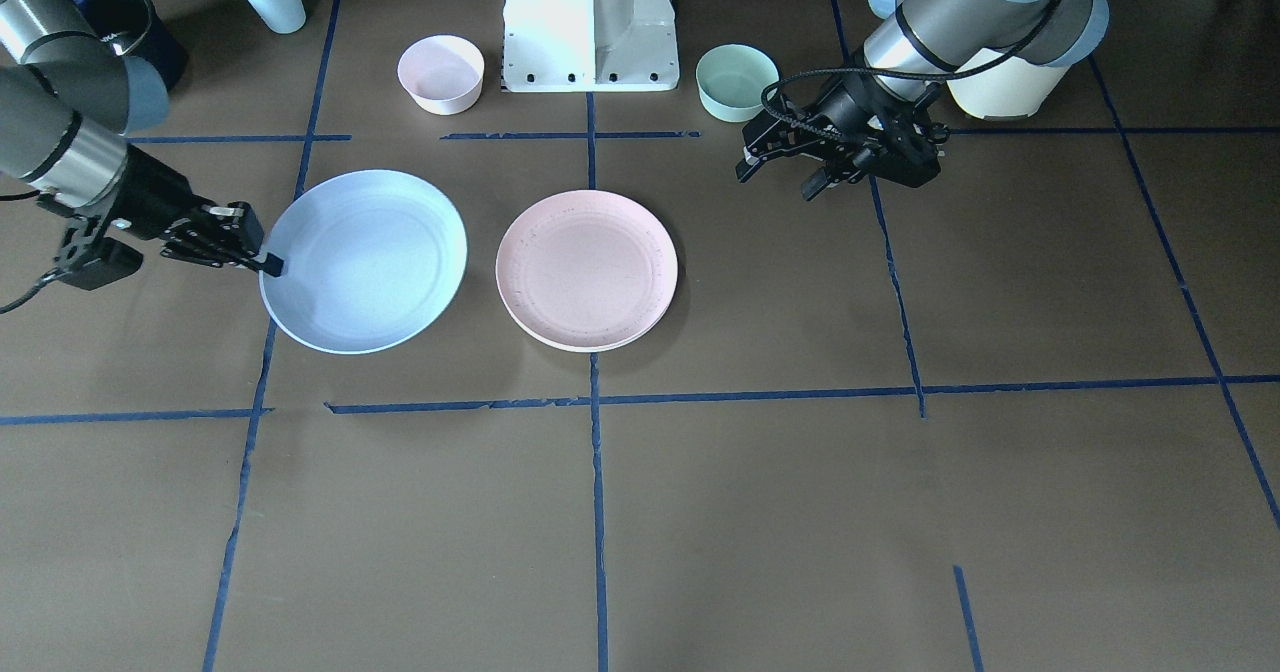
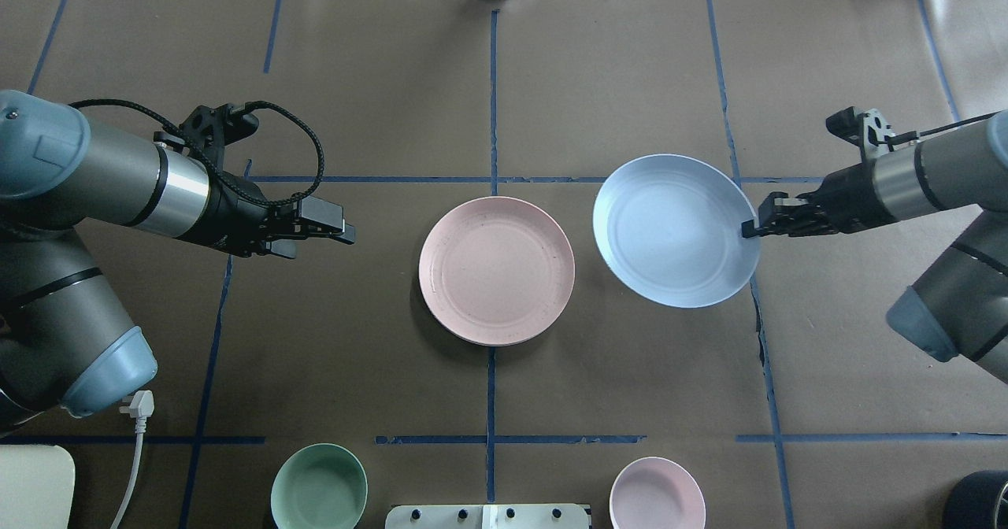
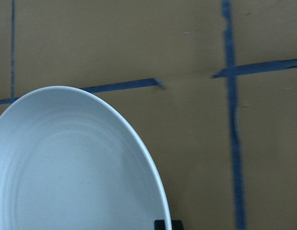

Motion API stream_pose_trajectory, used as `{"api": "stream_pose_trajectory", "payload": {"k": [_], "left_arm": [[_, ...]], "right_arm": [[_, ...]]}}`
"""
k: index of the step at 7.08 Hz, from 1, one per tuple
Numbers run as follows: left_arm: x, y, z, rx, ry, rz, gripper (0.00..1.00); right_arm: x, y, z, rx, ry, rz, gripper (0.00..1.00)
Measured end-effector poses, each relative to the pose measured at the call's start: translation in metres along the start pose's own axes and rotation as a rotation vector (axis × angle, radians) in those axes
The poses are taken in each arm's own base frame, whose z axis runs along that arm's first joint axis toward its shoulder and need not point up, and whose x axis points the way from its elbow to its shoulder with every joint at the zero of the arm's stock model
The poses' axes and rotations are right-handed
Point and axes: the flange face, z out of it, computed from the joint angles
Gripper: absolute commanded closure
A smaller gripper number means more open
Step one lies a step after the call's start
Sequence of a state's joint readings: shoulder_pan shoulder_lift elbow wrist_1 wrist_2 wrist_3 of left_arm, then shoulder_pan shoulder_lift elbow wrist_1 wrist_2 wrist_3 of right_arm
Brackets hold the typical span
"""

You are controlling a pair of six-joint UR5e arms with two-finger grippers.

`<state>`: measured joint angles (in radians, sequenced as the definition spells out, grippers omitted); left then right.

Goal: Stack three plates with pink and blue
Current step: 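Lift the light blue plate with the right gripper and carry it over the pink plate, then lower the blue plate onto the pink plate and open the right gripper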

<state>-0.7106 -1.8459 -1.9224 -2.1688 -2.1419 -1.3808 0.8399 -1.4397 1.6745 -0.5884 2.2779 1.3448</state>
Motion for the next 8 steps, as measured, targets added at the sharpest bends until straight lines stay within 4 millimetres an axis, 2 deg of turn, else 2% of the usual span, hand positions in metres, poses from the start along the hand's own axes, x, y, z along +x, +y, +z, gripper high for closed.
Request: {"api": "stream_pose_trajectory", "payload": {"k": [2, 3, 4, 5, 6, 7, 8], "left_arm": [[-0.002, -0.001, -0.002, 0.005, -0.002, -0.002, 0.00], [-0.003, -0.003, -0.003, 0.009, -0.002, -0.003, 0.00], [-0.003, -0.003, -0.004, 0.010, -0.003, -0.004, 0.00], [-0.003, -0.003, -0.004, 0.011, -0.002, -0.004, 0.00], [-0.003, -0.004, -0.004, 0.011, -0.003, -0.004, 0.00], [-0.004, -0.004, -0.004, 0.011, -0.005, -0.006, 0.00], [-0.007, -0.005, -0.003, 0.012, -0.010, -0.007, 0.00]], "right_arm": [[-0.101, 0.033, 0.061, 0.005, -0.013, 0.041, 0.99], [-0.131, 0.052, 0.088, 0.003, 0.011, 0.046, 0.88], [-0.144, 0.070, 0.111, 0.009, 0.034, 0.045, 0.68], [-0.152, 0.081, 0.127, 0.011, 0.048, 0.044, 0.25], [-0.160, 0.082, 0.138, 0.012, 0.060, 0.055, 0.01], [-0.164, 0.077, 0.142, 0.018, 0.068, 0.068, 0.01], [-0.163, 0.067, 0.138, 0.029, 0.069, 0.079, 0.01]]}}
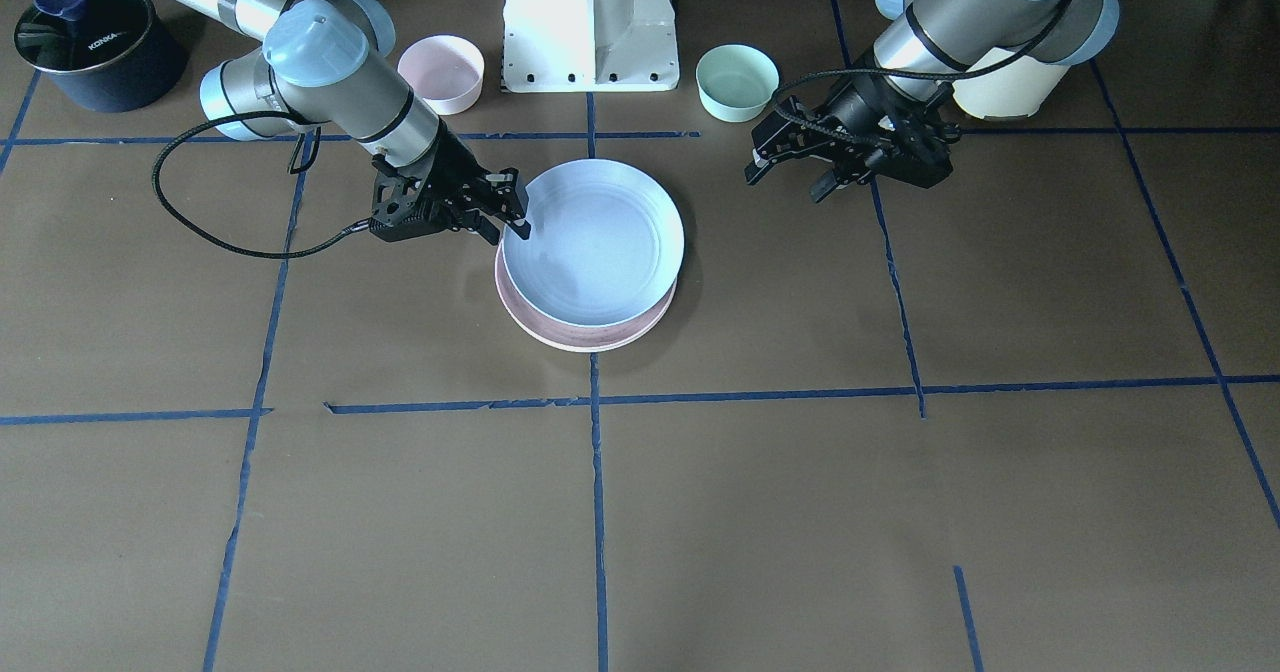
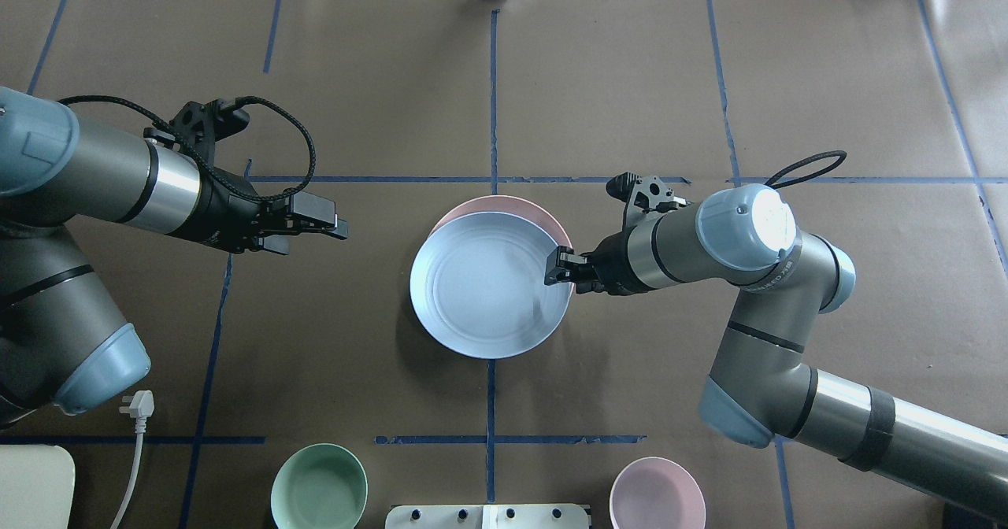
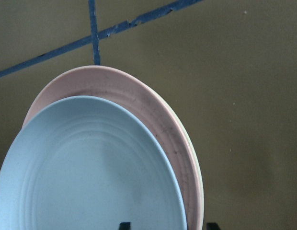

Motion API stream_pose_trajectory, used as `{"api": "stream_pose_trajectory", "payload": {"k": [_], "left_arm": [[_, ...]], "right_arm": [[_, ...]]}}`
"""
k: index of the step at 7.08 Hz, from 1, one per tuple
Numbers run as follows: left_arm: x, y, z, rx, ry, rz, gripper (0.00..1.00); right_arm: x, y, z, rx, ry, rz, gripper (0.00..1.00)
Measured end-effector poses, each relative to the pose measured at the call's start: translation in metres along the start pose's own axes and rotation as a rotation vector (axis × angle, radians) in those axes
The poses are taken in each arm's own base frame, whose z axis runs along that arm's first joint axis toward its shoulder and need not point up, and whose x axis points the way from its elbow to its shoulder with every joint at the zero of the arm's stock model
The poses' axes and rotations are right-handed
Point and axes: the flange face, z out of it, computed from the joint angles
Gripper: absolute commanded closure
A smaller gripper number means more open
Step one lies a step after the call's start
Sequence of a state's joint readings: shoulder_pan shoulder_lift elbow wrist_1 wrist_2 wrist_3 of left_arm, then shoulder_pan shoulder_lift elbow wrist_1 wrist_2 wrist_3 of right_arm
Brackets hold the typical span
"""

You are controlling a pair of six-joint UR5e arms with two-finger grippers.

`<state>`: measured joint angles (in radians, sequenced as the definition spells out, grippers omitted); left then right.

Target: Stack three plates with pink and blue

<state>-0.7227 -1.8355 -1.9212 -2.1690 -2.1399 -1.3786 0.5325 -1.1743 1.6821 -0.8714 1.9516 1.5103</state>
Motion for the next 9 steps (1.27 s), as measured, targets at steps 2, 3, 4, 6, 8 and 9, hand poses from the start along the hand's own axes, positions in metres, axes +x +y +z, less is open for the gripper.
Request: {"api": "stream_pose_trajectory", "payload": {"k": [2, 3, 4, 6, 8, 9], "left_arm": [[-0.020, -0.008, -0.007, 0.016, -0.026, -0.013, 0.00], [-0.038, -0.016, -0.015, 0.022, -0.047, -0.013, 0.00], [-0.059, -0.025, -0.027, 0.019, -0.069, 0.004, 0.00], [-0.116, -0.044, -0.056, 0.035, -0.140, 0.085, 0.00], [-0.176, -0.070, -0.102, 0.051, -0.278, 0.214, 0.00], [-0.204, -0.087, -0.132, 0.040, -0.363, 0.295, 0.00]], "right_arm": [[0.032, -0.047, -0.044, -0.003, 0.008, 0.048, 0.01], [0.069, -0.080, -0.084, -0.008, 0.017, 0.074, 0.01], [0.110, -0.106, -0.124, -0.009, 0.031, 0.067, 0.00], [0.219, -0.137, -0.195, 0.004, 0.098, -0.052, 0.00], [0.319, -0.147, -0.252, 0.013, 0.214, -0.207, 0.00], [0.357, -0.155, -0.281, 0.003, 0.276, -0.276, 0.00]]}}
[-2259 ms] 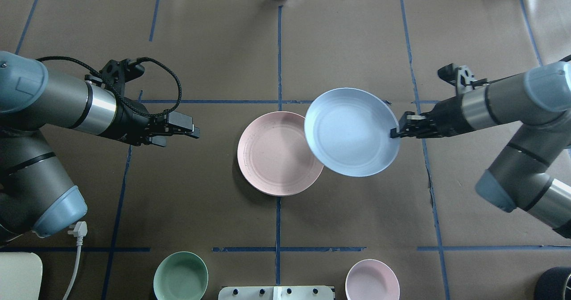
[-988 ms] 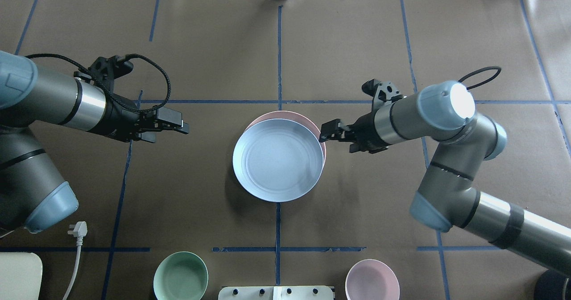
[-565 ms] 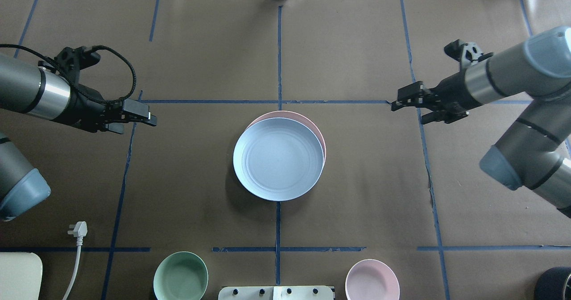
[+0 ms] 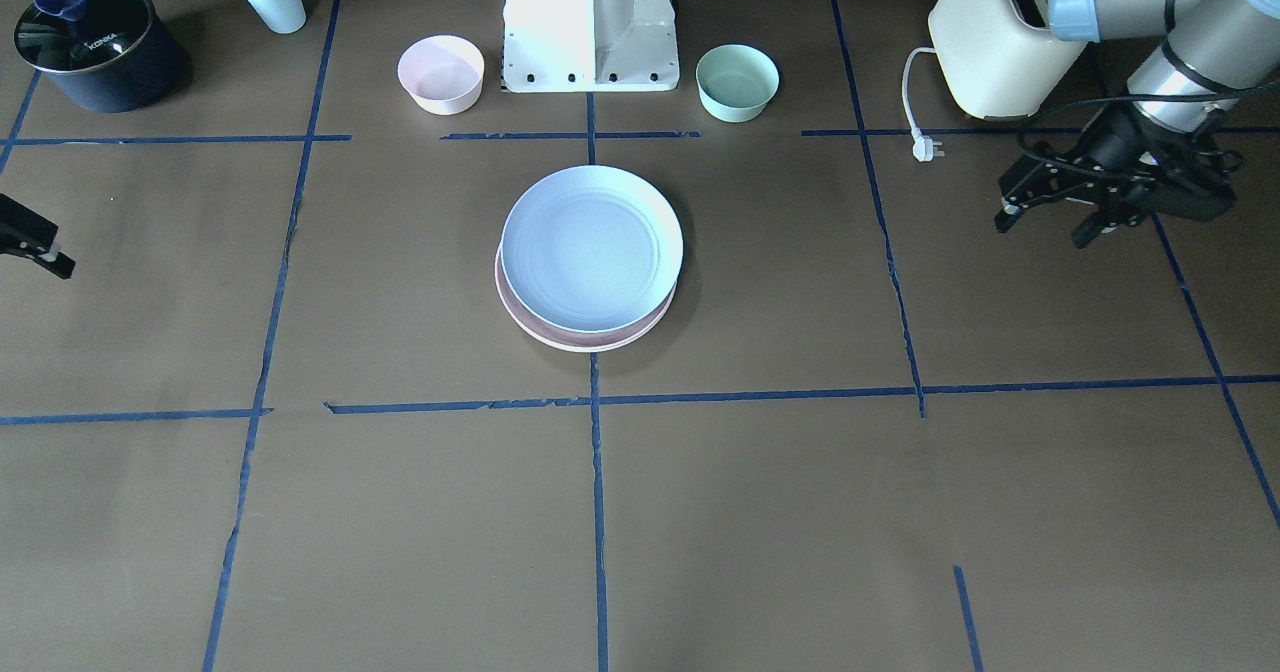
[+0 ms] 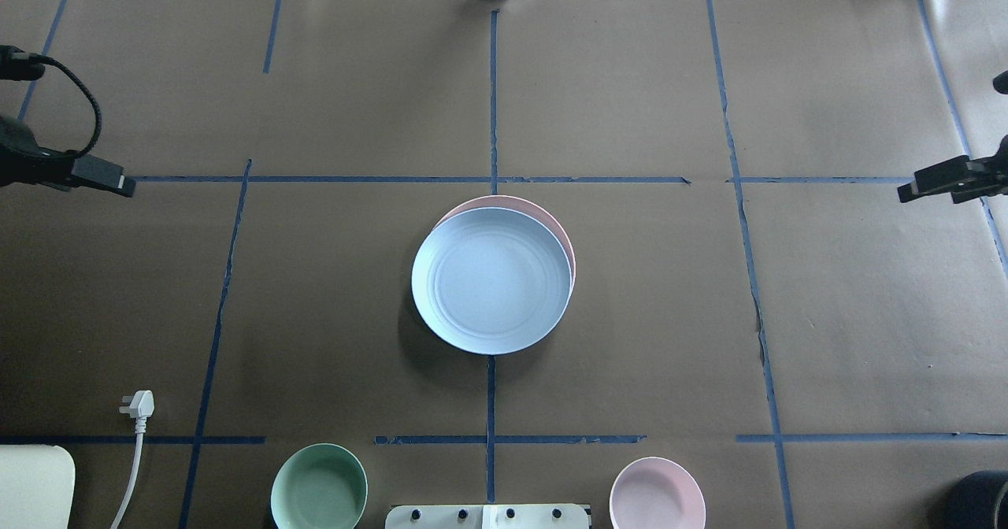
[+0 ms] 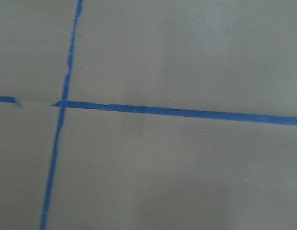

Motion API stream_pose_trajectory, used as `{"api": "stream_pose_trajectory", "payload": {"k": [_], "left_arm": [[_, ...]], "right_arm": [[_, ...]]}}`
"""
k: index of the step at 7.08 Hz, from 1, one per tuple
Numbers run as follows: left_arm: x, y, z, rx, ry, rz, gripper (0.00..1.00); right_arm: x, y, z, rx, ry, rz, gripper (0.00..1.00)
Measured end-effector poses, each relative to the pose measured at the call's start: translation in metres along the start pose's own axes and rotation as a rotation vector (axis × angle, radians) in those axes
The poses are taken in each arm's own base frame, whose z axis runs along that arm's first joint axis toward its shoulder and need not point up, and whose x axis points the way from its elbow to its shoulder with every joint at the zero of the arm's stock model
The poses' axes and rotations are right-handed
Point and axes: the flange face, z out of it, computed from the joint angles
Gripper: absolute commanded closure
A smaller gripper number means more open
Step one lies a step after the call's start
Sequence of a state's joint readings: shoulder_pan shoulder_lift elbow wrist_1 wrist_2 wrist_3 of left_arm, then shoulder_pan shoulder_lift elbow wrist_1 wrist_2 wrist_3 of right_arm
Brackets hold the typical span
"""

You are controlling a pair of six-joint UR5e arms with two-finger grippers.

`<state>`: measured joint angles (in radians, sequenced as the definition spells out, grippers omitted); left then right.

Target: Stack three plates with pink and blue

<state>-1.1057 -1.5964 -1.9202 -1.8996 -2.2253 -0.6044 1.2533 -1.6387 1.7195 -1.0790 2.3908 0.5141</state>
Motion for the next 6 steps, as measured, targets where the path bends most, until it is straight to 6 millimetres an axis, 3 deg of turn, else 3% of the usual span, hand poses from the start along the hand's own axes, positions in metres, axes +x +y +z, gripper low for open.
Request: {"api": "stream_pose_trajectory", "payload": {"k": [2, 3, 4, 6], "left_arm": [[-0.079, -0.008, -0.037, -0.076, -0.130, 0.162, 0.00], [-0.110, -0.005, -0.049, -0.120, -0.157, 0.196, 0.00], [-0.133, -0.001, -0.055, -0.155, -0.156, 0.201, 0.00], [-0.164, 0.018, -0.056, -0.214, -0.104, 0.193, 0.00]], "right_arm": [[0.080, 0.007, -0.042, -0.068, 0.100, -0.106, 0.00], [0.108, 0.012, -0.059, -0.114, 0.123, -0.132, 0.00], [0.123, 0.017, -0.069, -0.144, 0.129, -0.148, 0.00], [0.126, 0.015, -0.072, -0.180, 0.128, -0.156, 0.00]]}}
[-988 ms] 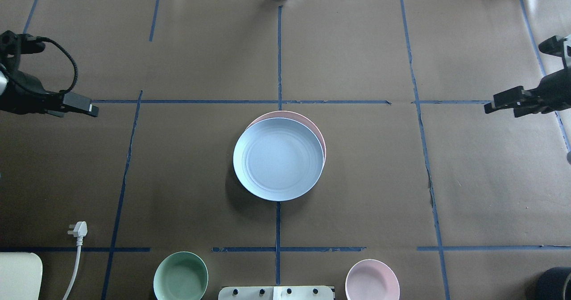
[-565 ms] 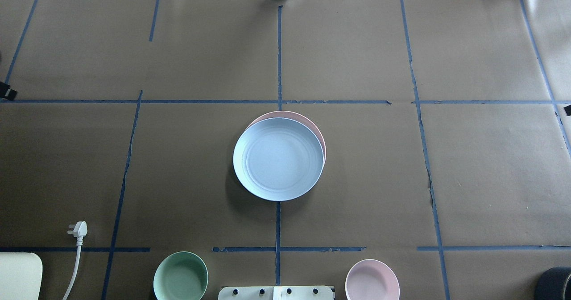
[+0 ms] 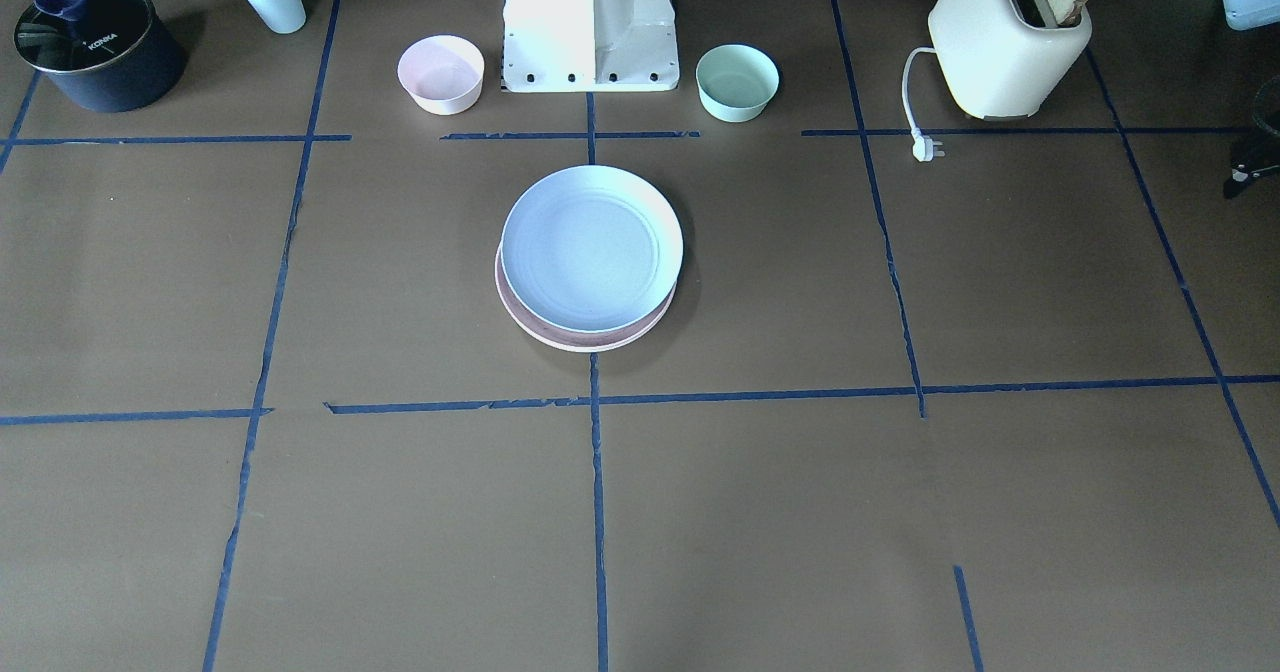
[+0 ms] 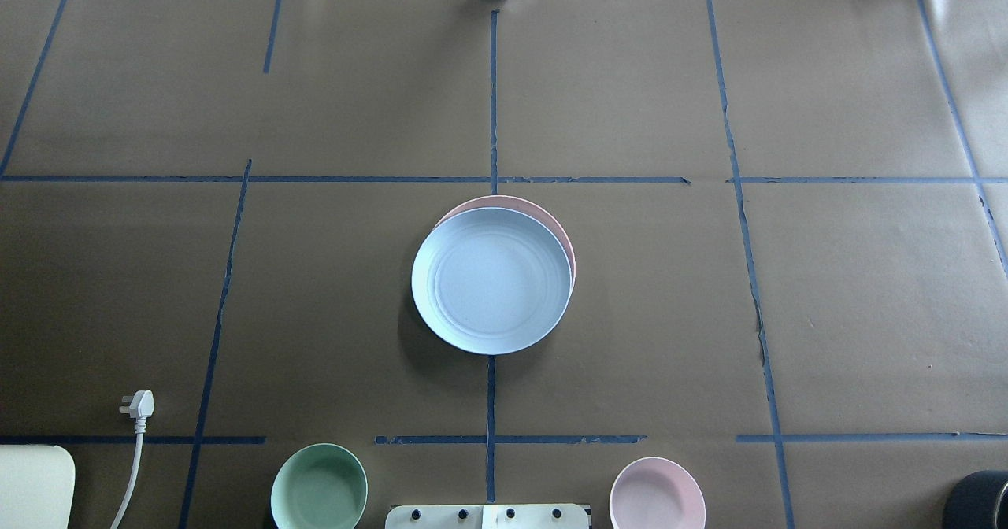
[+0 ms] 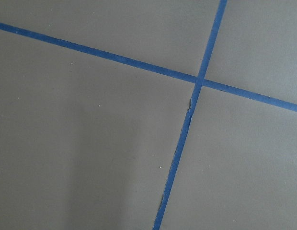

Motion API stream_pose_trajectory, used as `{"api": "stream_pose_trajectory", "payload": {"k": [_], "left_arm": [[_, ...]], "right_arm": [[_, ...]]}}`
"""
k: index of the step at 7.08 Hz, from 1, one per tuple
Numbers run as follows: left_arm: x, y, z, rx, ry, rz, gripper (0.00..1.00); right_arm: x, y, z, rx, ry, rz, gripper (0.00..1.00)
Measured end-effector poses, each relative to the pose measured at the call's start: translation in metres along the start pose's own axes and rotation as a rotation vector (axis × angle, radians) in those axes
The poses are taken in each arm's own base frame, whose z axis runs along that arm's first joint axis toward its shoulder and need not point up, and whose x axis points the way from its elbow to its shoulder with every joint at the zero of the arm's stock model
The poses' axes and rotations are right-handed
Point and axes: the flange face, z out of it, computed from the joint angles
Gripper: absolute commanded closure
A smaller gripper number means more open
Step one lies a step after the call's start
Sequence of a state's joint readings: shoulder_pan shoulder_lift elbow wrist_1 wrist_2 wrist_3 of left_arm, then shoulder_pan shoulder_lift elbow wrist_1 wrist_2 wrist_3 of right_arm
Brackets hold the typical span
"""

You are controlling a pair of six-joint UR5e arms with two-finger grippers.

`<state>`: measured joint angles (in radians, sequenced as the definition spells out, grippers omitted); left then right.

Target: Stack three plates with pink and blue

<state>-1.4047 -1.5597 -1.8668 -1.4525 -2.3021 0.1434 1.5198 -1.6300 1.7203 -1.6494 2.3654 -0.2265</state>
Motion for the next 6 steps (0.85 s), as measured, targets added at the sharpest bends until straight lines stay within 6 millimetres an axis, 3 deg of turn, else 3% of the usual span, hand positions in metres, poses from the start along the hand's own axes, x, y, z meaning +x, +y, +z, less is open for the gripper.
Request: {"api": "stream_pose_trajectory", "payload": {"k": [6], "left_arm": [[-0.031, 0.039, 0.024, -0.052, 0.053, -0.067, 0.00]], "right_arm": [[-0.006, -0.010, -0.003, -0.015, -0.005, 0.000, 0.00]]}}
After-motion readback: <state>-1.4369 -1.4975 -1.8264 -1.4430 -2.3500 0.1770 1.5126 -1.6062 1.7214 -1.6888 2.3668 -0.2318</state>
